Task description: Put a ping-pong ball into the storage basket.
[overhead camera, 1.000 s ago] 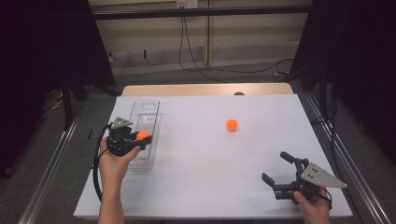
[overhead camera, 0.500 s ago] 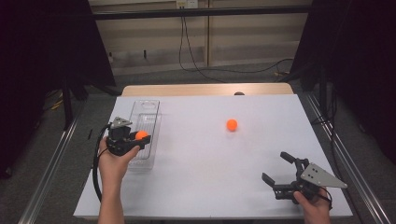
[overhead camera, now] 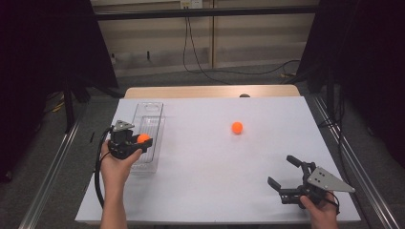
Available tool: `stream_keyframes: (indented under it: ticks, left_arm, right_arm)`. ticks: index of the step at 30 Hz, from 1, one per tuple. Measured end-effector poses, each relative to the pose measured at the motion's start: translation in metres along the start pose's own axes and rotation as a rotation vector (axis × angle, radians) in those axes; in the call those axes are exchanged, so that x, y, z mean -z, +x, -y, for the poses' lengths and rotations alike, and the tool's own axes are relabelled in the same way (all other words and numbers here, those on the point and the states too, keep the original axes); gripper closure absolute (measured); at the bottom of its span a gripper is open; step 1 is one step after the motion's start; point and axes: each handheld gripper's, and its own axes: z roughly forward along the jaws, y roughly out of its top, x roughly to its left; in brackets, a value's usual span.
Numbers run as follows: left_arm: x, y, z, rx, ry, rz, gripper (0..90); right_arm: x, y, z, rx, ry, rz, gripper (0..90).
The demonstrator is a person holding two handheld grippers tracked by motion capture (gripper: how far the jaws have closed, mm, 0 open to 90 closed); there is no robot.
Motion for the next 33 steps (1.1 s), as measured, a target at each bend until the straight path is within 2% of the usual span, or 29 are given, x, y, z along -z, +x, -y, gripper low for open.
stream_keyframes:
  ticks: [33]
  left_arm:
    - [-0.0090, 0.0093, 0.0070, 0.015, 0.017, -0.039, 50.5]
  right_arm:
    - [0.0001, -0.0003, 0.0000, 0.002, 0.001, -0.001, 1.2]
